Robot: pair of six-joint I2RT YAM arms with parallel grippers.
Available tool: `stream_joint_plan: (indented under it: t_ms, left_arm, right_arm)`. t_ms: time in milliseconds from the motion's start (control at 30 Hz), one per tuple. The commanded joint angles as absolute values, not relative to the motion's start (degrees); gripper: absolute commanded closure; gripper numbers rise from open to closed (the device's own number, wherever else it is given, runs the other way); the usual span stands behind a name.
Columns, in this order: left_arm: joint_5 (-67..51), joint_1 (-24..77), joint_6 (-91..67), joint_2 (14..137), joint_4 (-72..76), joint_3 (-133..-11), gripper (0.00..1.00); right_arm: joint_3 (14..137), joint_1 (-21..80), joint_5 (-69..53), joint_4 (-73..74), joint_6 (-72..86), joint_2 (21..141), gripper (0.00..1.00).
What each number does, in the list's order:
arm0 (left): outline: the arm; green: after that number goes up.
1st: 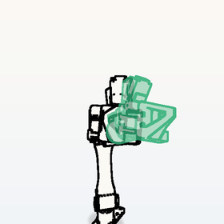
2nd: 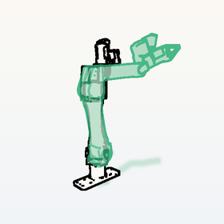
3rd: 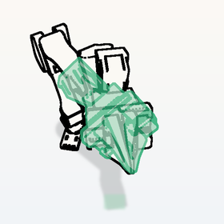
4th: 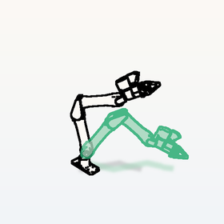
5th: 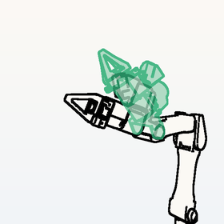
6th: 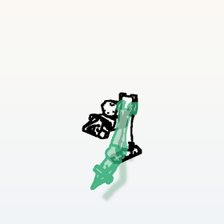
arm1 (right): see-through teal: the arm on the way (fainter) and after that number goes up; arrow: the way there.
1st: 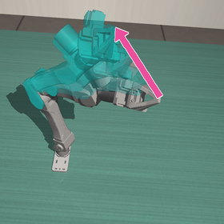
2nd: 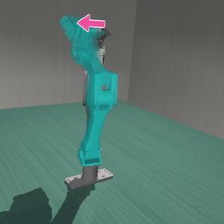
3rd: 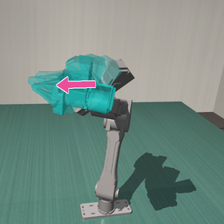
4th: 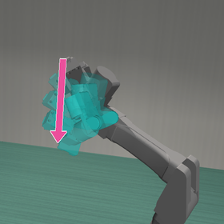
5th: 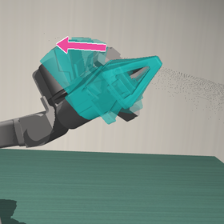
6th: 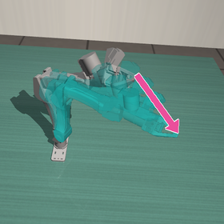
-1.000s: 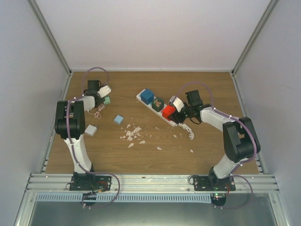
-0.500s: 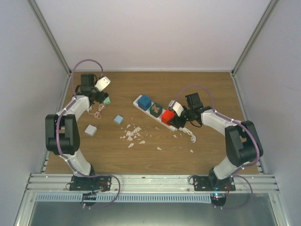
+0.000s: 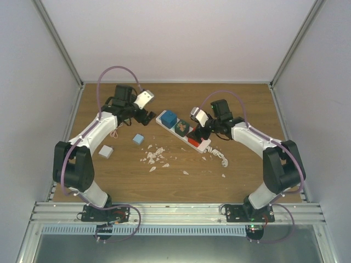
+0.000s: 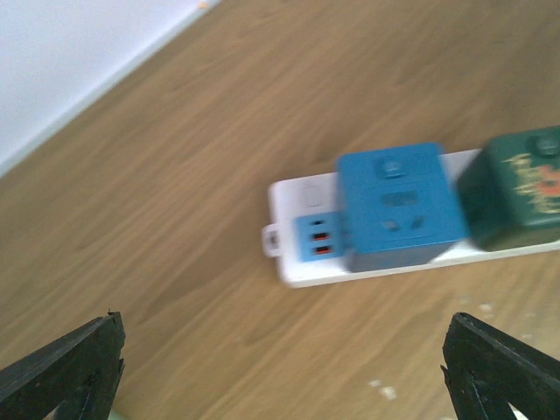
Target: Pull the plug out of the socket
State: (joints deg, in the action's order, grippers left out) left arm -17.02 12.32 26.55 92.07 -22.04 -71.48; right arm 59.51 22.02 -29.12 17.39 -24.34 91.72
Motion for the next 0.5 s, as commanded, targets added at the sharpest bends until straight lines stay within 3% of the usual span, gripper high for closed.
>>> stream_joint_plan:
  t_ms: [0, 467]
  left_arm:
    - [-19.44, 17.43, 22.42, 94.18, -22.38, -72.15, 0.01]
    - [-12.62, 23.91, 18.43, 106.33, -17.43, -76.91, 0.03]
  right_arm:
    - [62.31, 24.71, -25.34, 13.86, -22.82, 95.28, 0.04]
    - [68.32, 27.51, -21.73, 10.23, -23.38, 104.93, 0.07]
